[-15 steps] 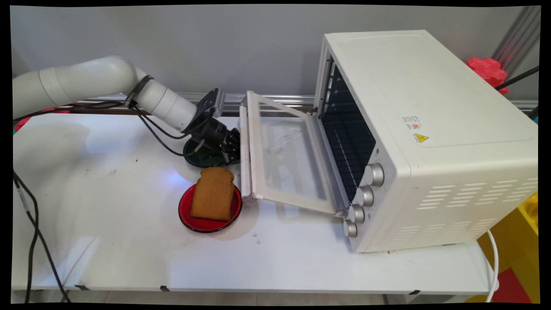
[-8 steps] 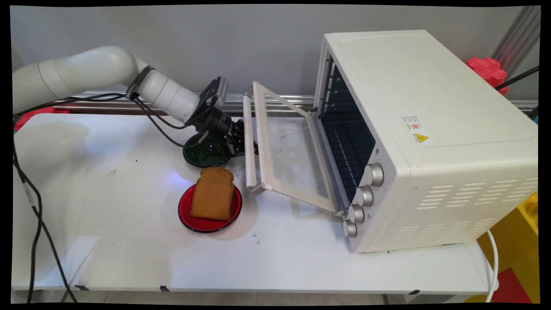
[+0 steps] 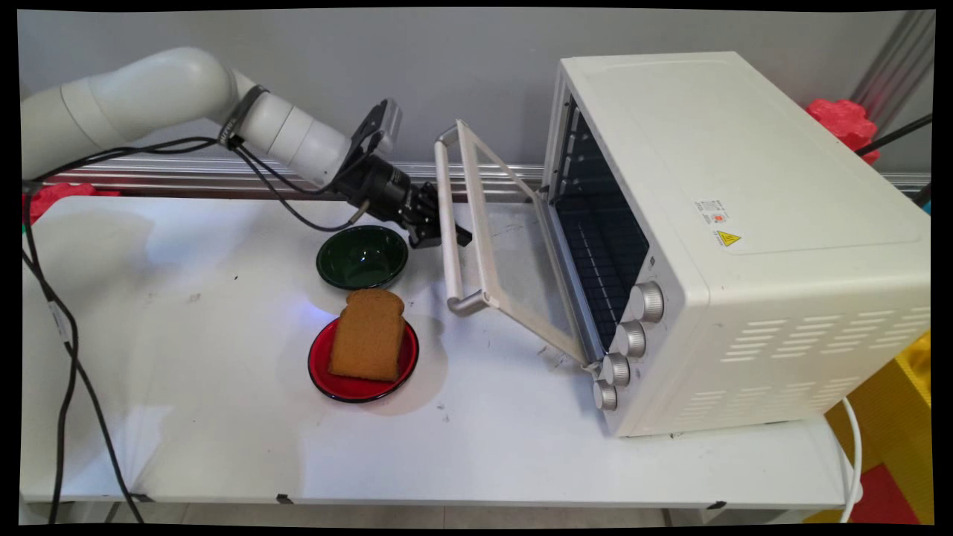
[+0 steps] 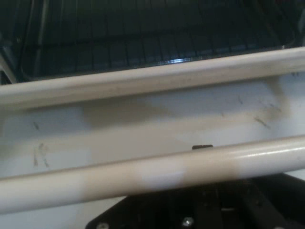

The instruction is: Close the oven

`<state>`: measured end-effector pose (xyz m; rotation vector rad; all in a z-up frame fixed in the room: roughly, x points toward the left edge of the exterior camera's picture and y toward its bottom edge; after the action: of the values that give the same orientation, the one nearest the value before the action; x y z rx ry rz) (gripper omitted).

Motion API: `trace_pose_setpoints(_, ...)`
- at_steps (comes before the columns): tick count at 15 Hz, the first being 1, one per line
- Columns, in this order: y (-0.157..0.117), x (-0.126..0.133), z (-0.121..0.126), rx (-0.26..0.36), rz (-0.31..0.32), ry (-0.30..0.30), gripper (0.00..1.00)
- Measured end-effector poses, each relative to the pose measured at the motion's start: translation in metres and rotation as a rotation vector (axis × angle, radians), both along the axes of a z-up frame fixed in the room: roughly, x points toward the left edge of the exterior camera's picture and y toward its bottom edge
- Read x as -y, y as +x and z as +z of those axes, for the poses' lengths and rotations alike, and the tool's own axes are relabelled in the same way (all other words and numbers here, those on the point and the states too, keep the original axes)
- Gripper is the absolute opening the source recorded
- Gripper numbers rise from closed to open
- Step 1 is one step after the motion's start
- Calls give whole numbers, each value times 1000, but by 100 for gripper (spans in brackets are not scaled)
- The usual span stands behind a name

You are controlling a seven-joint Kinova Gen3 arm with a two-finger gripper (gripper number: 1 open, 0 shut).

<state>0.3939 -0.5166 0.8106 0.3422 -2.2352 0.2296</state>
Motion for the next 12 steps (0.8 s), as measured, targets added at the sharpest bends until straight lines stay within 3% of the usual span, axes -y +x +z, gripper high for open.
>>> trace_pose_setpoints(12, -14, 9, 41, -55, 3, -25, 0)
